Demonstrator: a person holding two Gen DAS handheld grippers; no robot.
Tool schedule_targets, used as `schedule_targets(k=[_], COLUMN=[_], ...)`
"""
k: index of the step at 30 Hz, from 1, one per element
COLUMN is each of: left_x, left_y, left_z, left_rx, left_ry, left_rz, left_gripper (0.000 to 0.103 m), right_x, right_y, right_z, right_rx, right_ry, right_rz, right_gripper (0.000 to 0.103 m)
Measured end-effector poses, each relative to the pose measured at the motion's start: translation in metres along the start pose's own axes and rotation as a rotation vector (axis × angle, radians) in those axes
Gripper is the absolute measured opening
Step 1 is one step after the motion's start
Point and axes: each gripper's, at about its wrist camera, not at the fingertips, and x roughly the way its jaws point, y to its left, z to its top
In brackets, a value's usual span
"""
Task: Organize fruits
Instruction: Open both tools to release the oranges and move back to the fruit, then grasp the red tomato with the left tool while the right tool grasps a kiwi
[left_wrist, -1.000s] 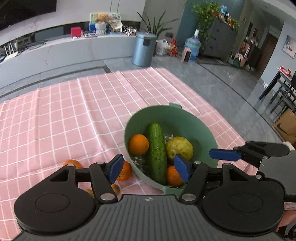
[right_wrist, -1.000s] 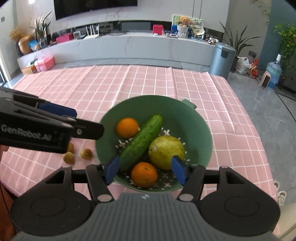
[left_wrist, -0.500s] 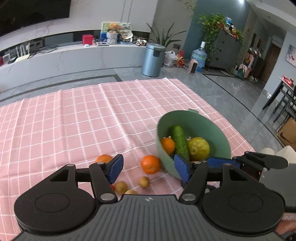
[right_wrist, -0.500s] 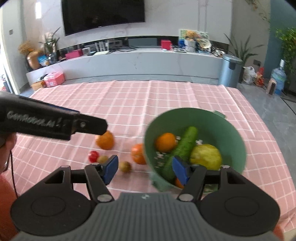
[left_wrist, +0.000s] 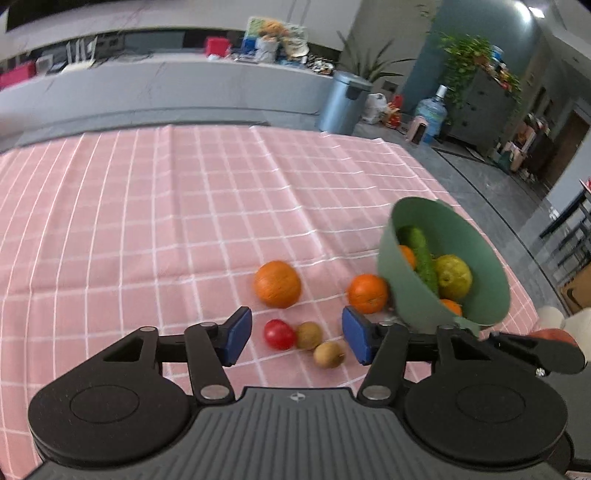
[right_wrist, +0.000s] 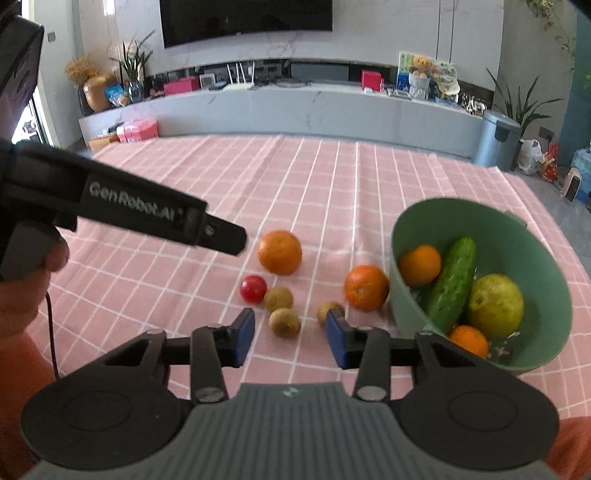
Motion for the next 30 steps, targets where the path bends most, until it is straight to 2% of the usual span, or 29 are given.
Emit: schedule_targets(k=[4, 7, 11, 14, 15, 19, 23, 30], left_x=[0.011, 0.019, 0.030, 0.038, 0.041, 0.048, 0.054, 0.060], left_y=[0.014, 0.015, 0.013, 0.011, 0.011, 0.015, 0.023, 0.019], left_z=[-0.007, -0.011, -0.017, -0.020, -0.020, -0.020, -0.018, -0.016], left_rx=[-0.049, -0.044, -0.025, -0.016, -0.013, -0.034, -0.081, -0.049], left_ry=[0.031, 0.051, 0.083, 0.096, 0.097, 0.079, 0.079, 0.073], left_rz=[-0.029, -0.036, -0.055, -0.059, -0.054, -0.030, -0.027, -0.021], left_gripper=[0.055, 0.052, 0.046, 0.042, 0.039, 0.039, 0.037, 0.037], right_x=[0.012, 0.024, 0.037, 0.044, 0.047, 0.050, 0.054, 0.064], right_y=[0.005, 0.004, -0.001, -0.005, -0.007, -0.015, -0.009, -0.007], right_z=[-0.005, -0.008, -0.009, -0.011, -0.012, -0.013, -0.013, -0.012], right_rx=[-0.010, -0.015, 0.025, 0.034, 0.048, 0.091, 0.072, 0.079], right_ry=[0.016, 0.033, 0.049, 0.052, 0.054, 0.038, 0.035, 0.021], right_rz=[-0.024, -0.063, -0.064, -0.081, -0.078, -0.040, 0.017, 0.056], right_gripper=[0.032, 0.031, 0.030, 0.025, 0.023, 0.022, 0.024, 0.024])
